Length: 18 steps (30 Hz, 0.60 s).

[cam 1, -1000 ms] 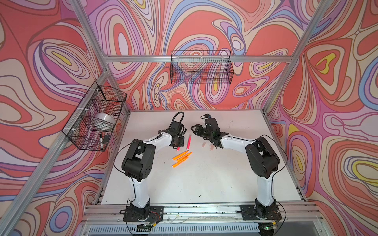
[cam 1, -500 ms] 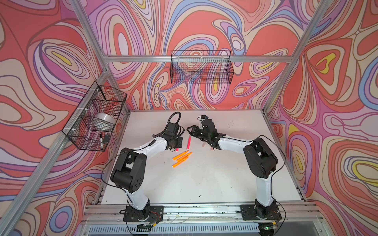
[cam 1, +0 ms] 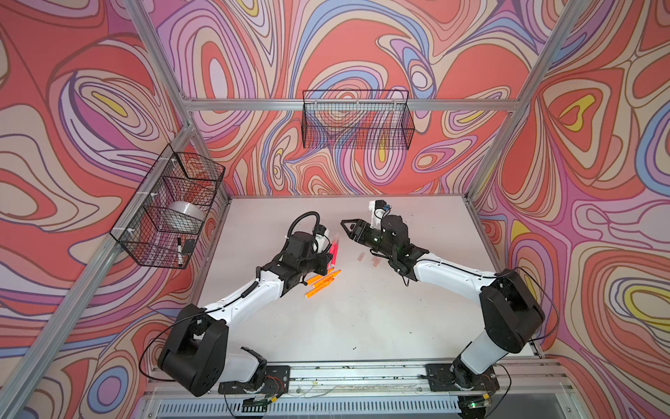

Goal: Insert the pens into the pen caps
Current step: 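Raise the pink highlighter with the left gripper while the right approaches its cap, then close the right gripper around the cap on the highlighter tip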

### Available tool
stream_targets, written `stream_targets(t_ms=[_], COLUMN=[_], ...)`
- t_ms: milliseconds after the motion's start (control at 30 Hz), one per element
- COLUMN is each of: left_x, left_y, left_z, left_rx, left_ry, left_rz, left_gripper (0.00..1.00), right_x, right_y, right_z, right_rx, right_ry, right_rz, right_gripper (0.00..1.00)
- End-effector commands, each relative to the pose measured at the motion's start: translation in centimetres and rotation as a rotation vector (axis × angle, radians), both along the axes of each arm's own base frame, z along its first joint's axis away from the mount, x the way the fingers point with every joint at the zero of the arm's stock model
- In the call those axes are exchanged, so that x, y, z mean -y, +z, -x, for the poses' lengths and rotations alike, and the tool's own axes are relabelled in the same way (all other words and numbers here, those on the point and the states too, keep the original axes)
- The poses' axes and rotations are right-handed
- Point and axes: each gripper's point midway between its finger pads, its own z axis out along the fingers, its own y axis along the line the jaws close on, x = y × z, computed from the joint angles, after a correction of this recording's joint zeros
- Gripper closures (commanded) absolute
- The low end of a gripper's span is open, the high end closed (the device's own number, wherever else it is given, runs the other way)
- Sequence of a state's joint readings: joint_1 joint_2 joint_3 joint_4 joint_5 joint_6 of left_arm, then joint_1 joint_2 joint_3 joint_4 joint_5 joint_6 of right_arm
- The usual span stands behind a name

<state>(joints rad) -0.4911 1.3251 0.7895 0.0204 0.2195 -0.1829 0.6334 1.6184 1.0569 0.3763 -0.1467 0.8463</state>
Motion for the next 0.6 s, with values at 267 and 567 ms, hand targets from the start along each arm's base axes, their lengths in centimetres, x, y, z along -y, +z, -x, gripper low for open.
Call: stream_targets(t_ms=[267, 567], left_x=[1.8, 1.9], left_y=[4.8, 4.9], left_z=[2.2, 2.5], left_rx=[0.176, 0.181], left_ry=[-0.122, -0.126], left_rz=[0.092, 0.087], left_gripper=[1.0, 1.0], right_x=[-1.9, -3.5], right_y=[0.7, 1.0], right_z=[2.6, 2.4], right_rx=[0.037, 0.05], right_ry=[0.039, 0.058], right_rz=[0.04, 0.048], right_gripper=[0.39, 0.52])
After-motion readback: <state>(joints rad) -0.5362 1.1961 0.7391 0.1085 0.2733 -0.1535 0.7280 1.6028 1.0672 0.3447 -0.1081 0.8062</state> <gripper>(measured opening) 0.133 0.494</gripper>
